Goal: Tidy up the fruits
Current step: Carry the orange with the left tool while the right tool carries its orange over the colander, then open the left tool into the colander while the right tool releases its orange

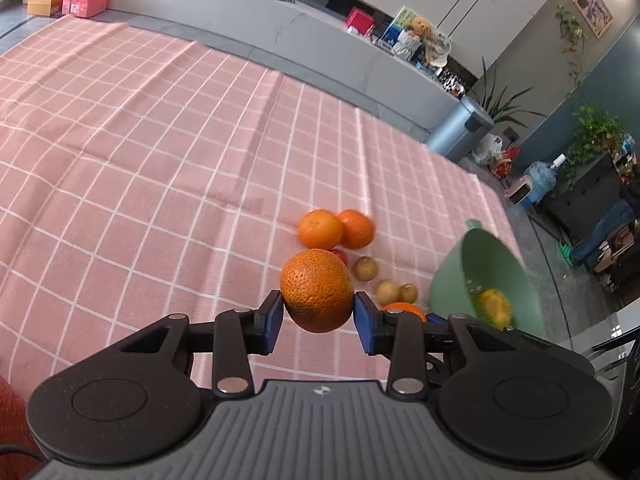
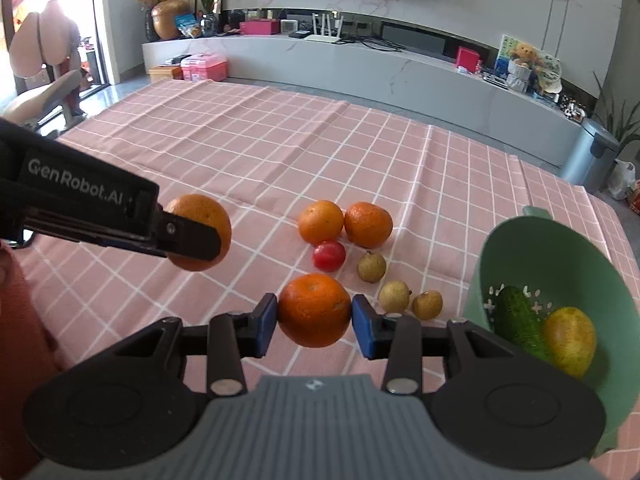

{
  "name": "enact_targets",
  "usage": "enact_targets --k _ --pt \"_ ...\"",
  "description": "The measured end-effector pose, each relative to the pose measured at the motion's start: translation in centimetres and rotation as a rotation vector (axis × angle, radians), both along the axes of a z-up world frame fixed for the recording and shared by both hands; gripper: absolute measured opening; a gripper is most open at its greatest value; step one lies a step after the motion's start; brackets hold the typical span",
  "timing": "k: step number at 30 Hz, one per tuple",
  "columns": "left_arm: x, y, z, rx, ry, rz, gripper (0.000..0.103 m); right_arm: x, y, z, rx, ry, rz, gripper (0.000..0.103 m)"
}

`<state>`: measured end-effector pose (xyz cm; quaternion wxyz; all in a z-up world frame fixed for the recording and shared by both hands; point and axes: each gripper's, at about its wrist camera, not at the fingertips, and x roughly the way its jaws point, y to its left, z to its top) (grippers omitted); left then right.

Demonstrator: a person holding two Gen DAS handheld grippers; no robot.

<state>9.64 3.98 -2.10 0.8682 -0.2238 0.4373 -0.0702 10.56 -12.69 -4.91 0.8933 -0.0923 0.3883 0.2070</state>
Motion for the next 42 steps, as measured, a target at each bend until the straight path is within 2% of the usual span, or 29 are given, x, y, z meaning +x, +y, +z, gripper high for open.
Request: enact_targets --k 4,9,14,19,24,32,37,42 --pt "0.0 -1.3 1.5 -0.022 -0.017 -0.011 0.042 -0.6 -1.8 2.0 0.023 -0.011 0.016 0.037" --pt "0.7 -3.9 3.0 -0.054 -0.031 -0.039 0.042 -0.8 -4.2 4.3 0.000 -0.034 0.030 0.037" --pt "2.2 -7.4 4.2 -0.085 -0.047 -0.103 0.042 0.0 -7.6 6.4 -0.041 -0.061 0.010 0.037" --pt "4.4 -11.1 4.1 -0.116 -0.024 -0.187 0.042 1.1 -11.0 7.4 -0.097 -0.062 -0.019 0.037" --pt "6.6 -14.1 2.9 -0.142 0.031 -0.244 0.042 3.3 -14.2 7.0 -0.131 -0.013 -0.032 0.037" --pt "10.1 -17.2 1.1 -0.113 0.092 -0.290 0.042 6.4 -17.0 4.5 -0.183 0.071 -0.010 0.037" --pt "11.7 -17.9 -0.9 -0.087 0.150 -0.285 0.042 8.7 -17.8 3.0 -0.159 0.137 -0.008 0.037" --pt "13.4 -18.4 -2.3 -0.079 0.197 -0.275 0.042 10.7 -17.6 1.4 -0.153 0.145 0.025 0.037"
